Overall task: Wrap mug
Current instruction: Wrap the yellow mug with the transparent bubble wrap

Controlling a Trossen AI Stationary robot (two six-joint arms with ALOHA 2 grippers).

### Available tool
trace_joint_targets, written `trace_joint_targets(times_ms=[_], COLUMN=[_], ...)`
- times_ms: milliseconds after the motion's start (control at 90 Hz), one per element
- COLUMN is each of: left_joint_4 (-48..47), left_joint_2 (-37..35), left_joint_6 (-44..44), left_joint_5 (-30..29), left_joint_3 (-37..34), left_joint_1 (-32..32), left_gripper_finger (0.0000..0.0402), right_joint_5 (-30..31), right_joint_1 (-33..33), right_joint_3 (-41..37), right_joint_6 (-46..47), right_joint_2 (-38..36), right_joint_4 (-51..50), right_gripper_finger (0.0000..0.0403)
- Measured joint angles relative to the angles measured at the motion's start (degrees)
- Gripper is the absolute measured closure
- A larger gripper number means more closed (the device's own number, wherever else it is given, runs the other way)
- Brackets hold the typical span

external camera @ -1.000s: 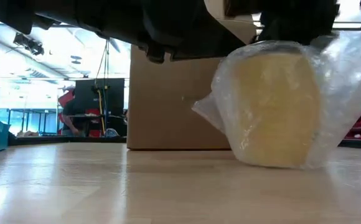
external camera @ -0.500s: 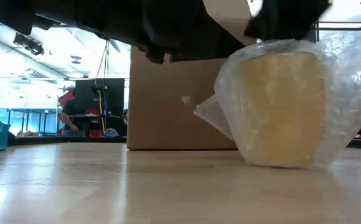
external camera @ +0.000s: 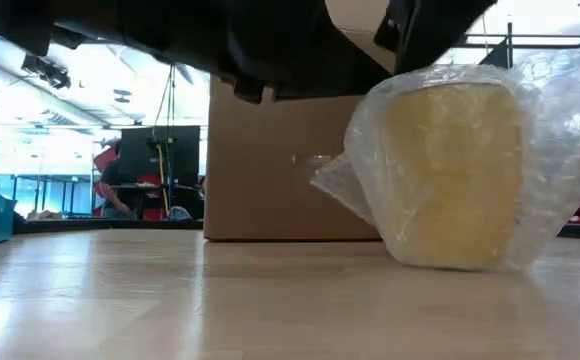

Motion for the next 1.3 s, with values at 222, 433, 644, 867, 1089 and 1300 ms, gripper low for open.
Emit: trace_joint_targets(times_ms=[222, 433, 644, 867, 1089, 1300], left_joint_4=[0.56, 0.28, -9.75, -23.32, -27.1, -27.23], left_joint_2=[-0.18, -2.6, -7.83, -11.54, -11.65, -11.65], left_joint_6=[1.41, 5.67, 3.59, -4.88, -8.5, -8.6], left_joint_5=[-1.44, -6.96, -12.01, -12.84, -12.77, -12.61], left_joint_3=[0.07, 0.09, -0.1, -0.24, -0.24, -0.24], left_joint_1=[-1.02, -4.89, -9.81, -13.51, -14.26, -14.24], left_gripper_finger=[0.0402, 0.0402, 0.0402, 0.0402, 0.0402, 0.0402], right_joint_5=[-1.59, -1.43, -1.48, -2.07, -2.74, -3.51], right_joint_1=[-1.52, -2.25, -2.34, -2.33, -2.34, -3.06], right_joint_3=[0.22, 0.14, 0.04, -0.04, -0.07, 0.15], right_joint_6=[-0.87, -0.86, -0.81, -0.51, 0.13, 3.47], right_joint_2=[4.6, 5.69, 5.84, 5.89, 5.91, 5.56], right_joint_4=[-0.3, -4.77, -6.26, -5.98, -5.88, -8.24], right_gripper_finger=[0.0403, 0.0403, 0.0403, 0.0403, 0.0402, 0.0393])
